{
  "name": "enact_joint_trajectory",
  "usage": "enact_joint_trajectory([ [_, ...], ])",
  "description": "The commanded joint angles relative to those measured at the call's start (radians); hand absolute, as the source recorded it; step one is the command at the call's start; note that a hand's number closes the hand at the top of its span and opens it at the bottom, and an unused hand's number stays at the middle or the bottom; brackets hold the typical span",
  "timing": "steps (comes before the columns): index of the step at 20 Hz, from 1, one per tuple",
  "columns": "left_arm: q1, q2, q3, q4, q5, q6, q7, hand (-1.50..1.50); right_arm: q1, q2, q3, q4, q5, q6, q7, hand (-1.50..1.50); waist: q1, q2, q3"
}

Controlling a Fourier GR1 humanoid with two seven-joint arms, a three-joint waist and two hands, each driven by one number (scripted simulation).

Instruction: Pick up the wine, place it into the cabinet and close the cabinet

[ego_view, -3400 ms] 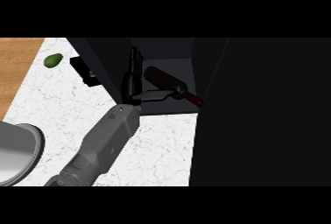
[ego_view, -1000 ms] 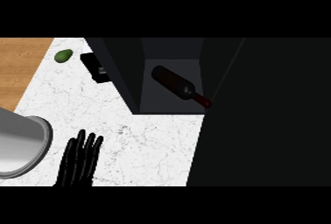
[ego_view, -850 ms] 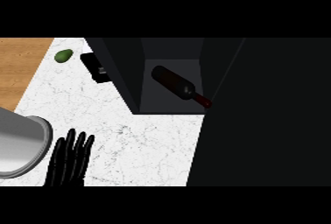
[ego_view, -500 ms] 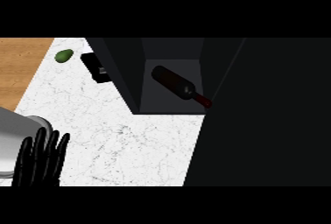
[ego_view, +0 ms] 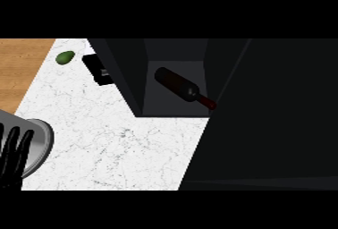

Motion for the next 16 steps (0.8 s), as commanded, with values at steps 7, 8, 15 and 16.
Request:
enact_joint_trajectory([
  [7, 0.006, 0.068, 0.169, 0.048, 0.083, -0.126, 0.053, -1.50, -0.103, -0.002, 0.293, 0.009, 0.148, -0.227, -0.026, 1.50, -0.004, -0.002, -0.002],
  [8, 0.047, 0.056, 0.129, 0.042, 0.048, -0.151, 0.018, -1.50, -0.138, -0.002, 0.288, -0.003, 0.152, -0.260, -0.010, 1.50, 0.005, -0.006, -0.004],
  [15, 0.010, 0.079, 0.208, 0.047, 0.120, -0.177, 0.096, -1.50, -0.357, -0.003, 0.286, 0.090, 0.207, -0.416, 0.010, 1.50, 0.012, 0.000, -0.002],
  [16, 0.011, 0.068, 0.214, 0.062, 0.136, -0.188, 0.098, -1.50, -0.295, -0.003, 0.370, 0.119, 0.259, -0.418, -0.063, 1.50, 0.003, -0.002, -0.001],
])
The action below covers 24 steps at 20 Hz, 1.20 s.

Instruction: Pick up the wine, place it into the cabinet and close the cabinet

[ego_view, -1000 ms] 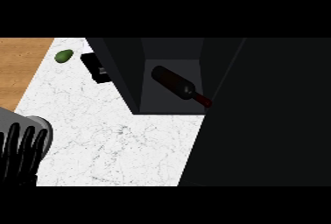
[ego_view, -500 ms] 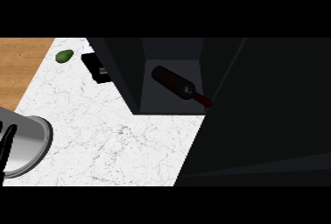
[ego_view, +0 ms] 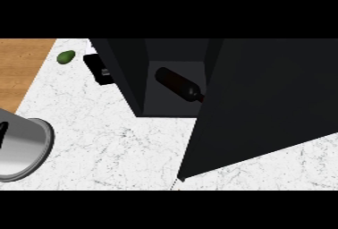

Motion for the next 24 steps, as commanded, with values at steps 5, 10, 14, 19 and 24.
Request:
enact_joint_trajectory([
  [5, -0.027, 0.000, 0.042, 0.014, 0.049, -0.054, 0.049, -1.50, -0.300, 0.080, 0.112, 0.153, 0.067, -0.200, 0.030, 1.50, 0.017, 0.004, -0.001],
  [10, -0.077, -0.020, 0.026, 0.014, 0.063, -0.050, 0.084, -1.50, -0.441, 0.078, 0.036, 0.236, -0.045, -0.237, 0.052, 1.50, 0.026, 0.011, -0.001],
  [14, -0.066, -0.044, -0.007, 0.025, 0.031, -0.067, 0.069, -1.50, -0.544, 0.077, -0.055, 0.271, -0.129, -0.277, 0.038, 1.50, 0.044, 0.014, -0.001],
  [19, -0.129, -0.049, 0.018, 0.009, 0.044, 0.003, 0.123, -1.50, -0.781, 0.082, -0.128, 0.438, -0.235, -0.355, 0.030, 1.50, 0.036, 0.011, 0.001],
  [24, -0.154, -0.094, 0.003, 0.076, 0.002, -0.016, 0.100, -1.50, -0.970, 0.086, -0.233, 0.713, -0.364, -0.351, -0.094, 1.50, 0.034, 0.015, 0.001],
])
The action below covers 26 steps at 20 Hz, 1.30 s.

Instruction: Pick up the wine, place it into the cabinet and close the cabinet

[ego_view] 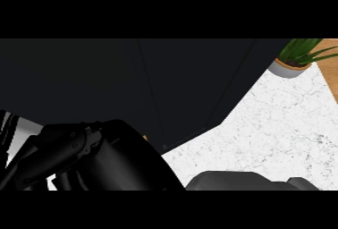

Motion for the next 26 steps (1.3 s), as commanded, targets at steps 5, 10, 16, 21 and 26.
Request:
enact_joint_trajectory([
  [5, 0.030, -0.027, 0.017, 0.020, -0.031, -0.038, -0.012, -1.50, -0.239, 0.024, -0.155, 0.412, 0.002, 0.097, -0.159, 1.50, -0.009, -0.001, 0.001],
  [10, -0.038, -0.044, 0.015, 0.004, -0.040, 0.025, 0.057, -1.50, -0.275, 0.025, -0.224, 0.613, -0.021, 0.147, -0.292, 1.50, -0.016, 0.001, 0.002],
  [16, -0.044, -0.036, 0.086, 0.011, -0.028, -0.015, 0.093, -1.50, -0.265, 0.025, -0.326, 0.754, -0.066, 0.269, -0.393, 1.50, -0.022, -0.002, 0.002],
  [21, -0.033, -0.062, 0.070, 0.017, -0.050, -0.031, 0.081, -1.50, -0.284, 0.003, -0.366, 0.847, -0.054, 0.293, -0.453, 1.50, -0.019, 0.000, 0.002],
  [26, -0.026, -0.062, 0.066, -0.001, -0.063, -0.025, 0.090, -1.50, -0.277, -0.076, -0.385, 0.897, -0.030, 0.332, -0.511, 1.50, -0.012, 0.003, 0.002],
])
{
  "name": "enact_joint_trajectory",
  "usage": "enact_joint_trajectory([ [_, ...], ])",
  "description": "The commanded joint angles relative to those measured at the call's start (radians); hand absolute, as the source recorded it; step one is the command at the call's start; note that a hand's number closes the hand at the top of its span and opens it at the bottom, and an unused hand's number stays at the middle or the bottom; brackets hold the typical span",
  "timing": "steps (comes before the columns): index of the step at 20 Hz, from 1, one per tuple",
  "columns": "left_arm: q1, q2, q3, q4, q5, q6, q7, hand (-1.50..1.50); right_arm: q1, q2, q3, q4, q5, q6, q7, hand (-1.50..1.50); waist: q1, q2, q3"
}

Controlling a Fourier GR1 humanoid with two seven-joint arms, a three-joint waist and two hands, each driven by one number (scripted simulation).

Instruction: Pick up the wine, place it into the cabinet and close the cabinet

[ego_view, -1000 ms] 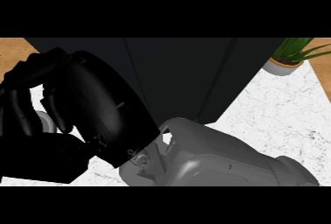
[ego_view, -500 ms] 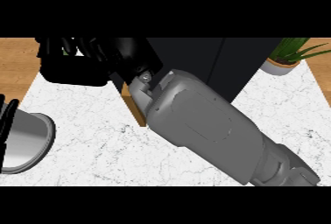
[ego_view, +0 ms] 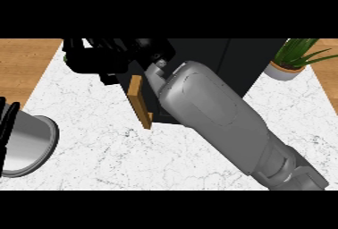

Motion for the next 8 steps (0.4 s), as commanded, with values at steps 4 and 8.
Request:
enact_joint_trajectory([
  [4, -0.012, -0.027, 0.004, 0.011, -0.007, -0.003, -0.011, -1.50, 0.035, -0.094, -0.036, 0.178, 0.073, 0.010, -0.100, 1.50, -0.004, 0.045, 0.005],
  [8, -0.037, -0.020, -0.013, 0.010, -0.015, 0.013, 0.028, -1.50, 0.023, -0.096, -0.049, 0.176, 0.066, 0.023, -0.097, 1.50, -0.012, 0.043, 0.006],
])
